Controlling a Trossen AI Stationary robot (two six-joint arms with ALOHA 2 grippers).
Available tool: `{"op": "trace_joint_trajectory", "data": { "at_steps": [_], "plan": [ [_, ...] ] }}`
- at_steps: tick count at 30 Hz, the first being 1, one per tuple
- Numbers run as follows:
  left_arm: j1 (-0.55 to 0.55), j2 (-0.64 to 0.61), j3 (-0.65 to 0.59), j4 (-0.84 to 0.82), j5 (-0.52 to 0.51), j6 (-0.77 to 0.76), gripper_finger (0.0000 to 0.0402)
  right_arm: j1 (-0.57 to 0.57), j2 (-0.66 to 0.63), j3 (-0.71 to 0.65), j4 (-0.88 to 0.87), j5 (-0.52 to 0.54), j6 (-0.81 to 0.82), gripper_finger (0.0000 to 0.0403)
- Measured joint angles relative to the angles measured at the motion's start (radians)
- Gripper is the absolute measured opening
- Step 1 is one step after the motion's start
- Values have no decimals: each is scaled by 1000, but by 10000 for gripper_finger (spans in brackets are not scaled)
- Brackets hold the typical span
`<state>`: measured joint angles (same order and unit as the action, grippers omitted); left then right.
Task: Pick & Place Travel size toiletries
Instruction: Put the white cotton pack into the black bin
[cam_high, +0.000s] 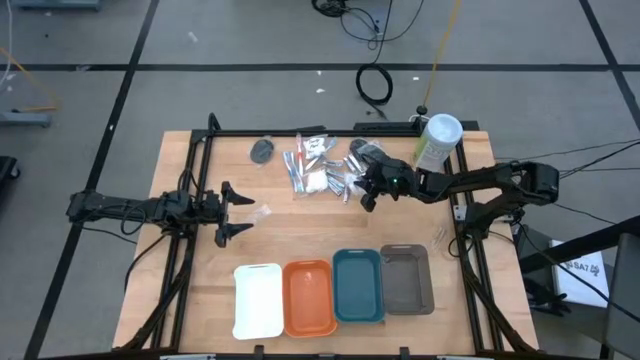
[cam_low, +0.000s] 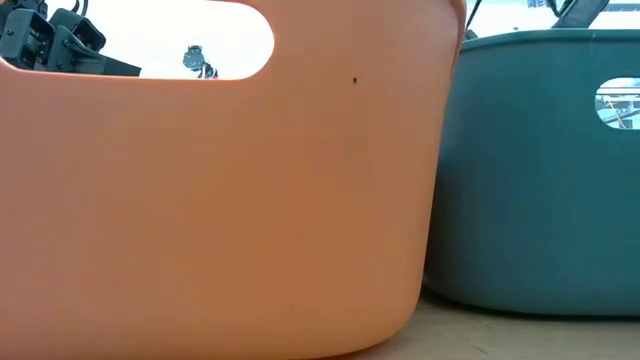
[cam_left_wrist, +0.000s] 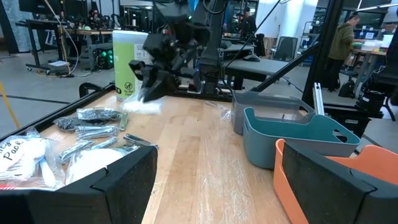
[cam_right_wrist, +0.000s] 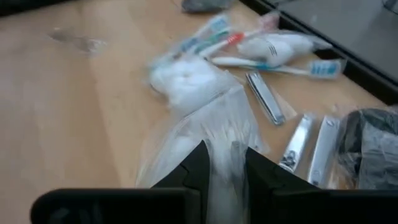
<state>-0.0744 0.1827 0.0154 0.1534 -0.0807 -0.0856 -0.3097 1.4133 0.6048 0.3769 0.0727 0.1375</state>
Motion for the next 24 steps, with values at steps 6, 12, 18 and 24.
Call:
{"op": "trace_joint_trajectory", "data": {
  "at_steps": [6, 12, 18, 24],
  "plan": [
    [0, 0, 0, 0, 0, 0, 340, 55, -73, 0, -12, 0, 0, 47],
    [0, 0, 0, 0, 0, 0, 340, 131, -155, 0, -21, 0, -1, 47],
    [0, 0, 0, 0, 0, 0, 340, 228, -245, 1, -41, 0, -4, 47],
    [0, 0, 0, 0, 0, 0, 340, 347, -341, 1, -90, 0, -3, 47]
  ]
}}
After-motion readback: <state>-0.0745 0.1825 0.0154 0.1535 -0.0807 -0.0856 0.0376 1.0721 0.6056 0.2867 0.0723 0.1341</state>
